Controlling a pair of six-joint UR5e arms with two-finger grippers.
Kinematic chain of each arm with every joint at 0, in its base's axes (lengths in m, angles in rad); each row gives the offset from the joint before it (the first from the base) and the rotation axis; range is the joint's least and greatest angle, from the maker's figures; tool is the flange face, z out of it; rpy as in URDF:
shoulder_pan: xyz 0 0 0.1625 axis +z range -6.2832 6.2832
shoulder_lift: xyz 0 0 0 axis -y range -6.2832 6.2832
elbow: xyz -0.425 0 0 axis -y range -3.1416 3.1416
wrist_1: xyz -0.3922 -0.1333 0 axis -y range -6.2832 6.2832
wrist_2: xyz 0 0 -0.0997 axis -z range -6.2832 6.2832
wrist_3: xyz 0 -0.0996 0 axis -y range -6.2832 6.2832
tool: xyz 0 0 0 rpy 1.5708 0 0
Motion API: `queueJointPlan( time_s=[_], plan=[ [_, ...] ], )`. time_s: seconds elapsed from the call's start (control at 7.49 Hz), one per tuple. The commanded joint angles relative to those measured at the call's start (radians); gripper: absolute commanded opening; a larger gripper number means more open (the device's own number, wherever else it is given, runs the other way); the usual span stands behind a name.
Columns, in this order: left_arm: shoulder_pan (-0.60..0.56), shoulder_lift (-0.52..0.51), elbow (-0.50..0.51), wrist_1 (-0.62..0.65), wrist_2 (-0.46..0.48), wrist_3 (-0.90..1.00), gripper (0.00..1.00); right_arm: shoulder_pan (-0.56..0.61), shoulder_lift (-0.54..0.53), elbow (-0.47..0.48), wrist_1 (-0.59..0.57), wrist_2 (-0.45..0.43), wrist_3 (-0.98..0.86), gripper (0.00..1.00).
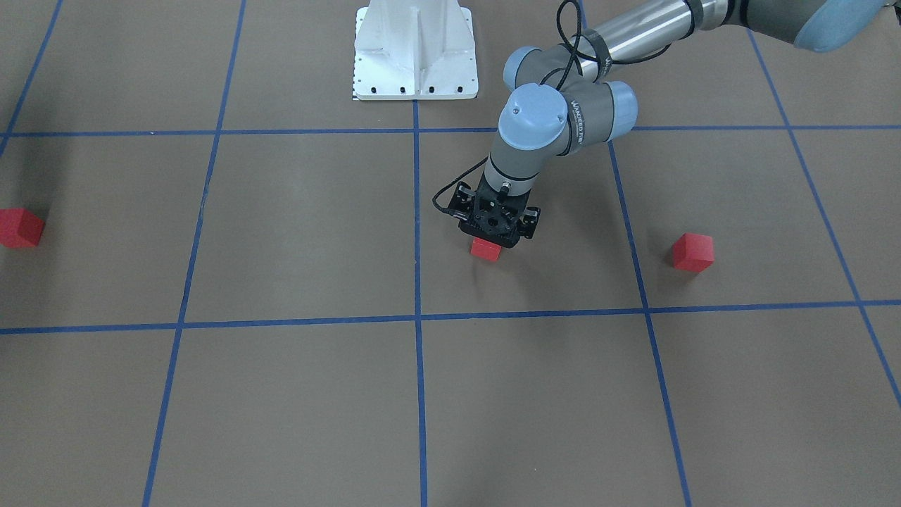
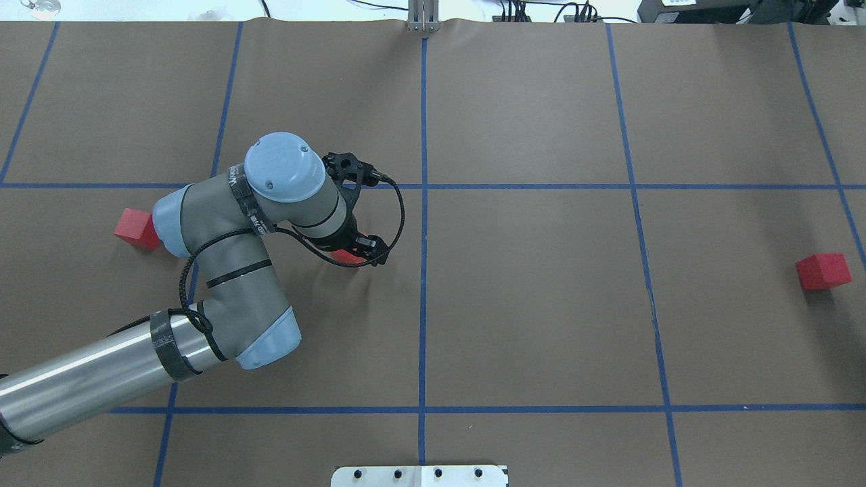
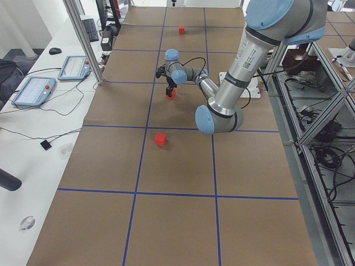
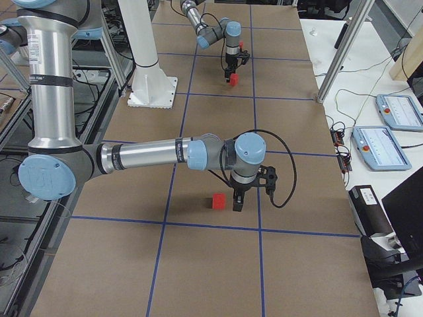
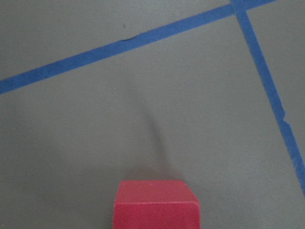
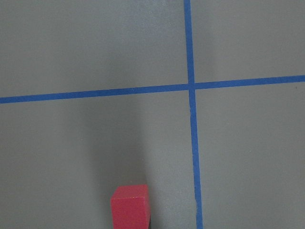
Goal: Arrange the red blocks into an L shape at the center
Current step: 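Close the left gripper on the red cube, then carry the red cube with the left gripper to the central grid crossing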
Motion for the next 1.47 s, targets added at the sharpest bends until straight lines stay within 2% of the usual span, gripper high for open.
queueJointPlan(
  time_s=[0.0,0.13,0.53,0.8,0.94,1.2,1.34],
  plan=[
    [0.001,0.003,-0.004,0.003,0.018,0.0,0.34,0.0,0.002,0.0,0.002,0.0,0.0,0.99],
    [-0.004,0.003,-0.005,0.005,0.048,-0.011,0.02,0.0,0.004,-0.001,0.002,-0.001,0.0,0.99],
    [-0.018,-0.011,-0.037,0.025,0.046,-0.158,0.0,0.0,0.008,-0.001,0.002,-0.001,0.0,0.99],
    [-0.039,-0.089,-0.031,0.096,0.044,-0.195,0.0,0.0,0.01,0.0,0.002,0.0,0.0,0.99],
    [-0.045,-0.165,0.017,0.133,0.044,-0.242,0.0,0.0,0.01,-0.001,0.002,-0.001,0.0,0.99],
    [-0.045,-0.305,0.183,0.126,0.044,-0.282,0.0,0.0,0.011,-0.001,0.002,-0.001,0.0,0.99],
    [-0.044,-0.334,0.229,0.121,0.044,-0.285,0.0,0.0,0.011,-0.001,0.002,-0.001,0.0,0.99]
  ],
)
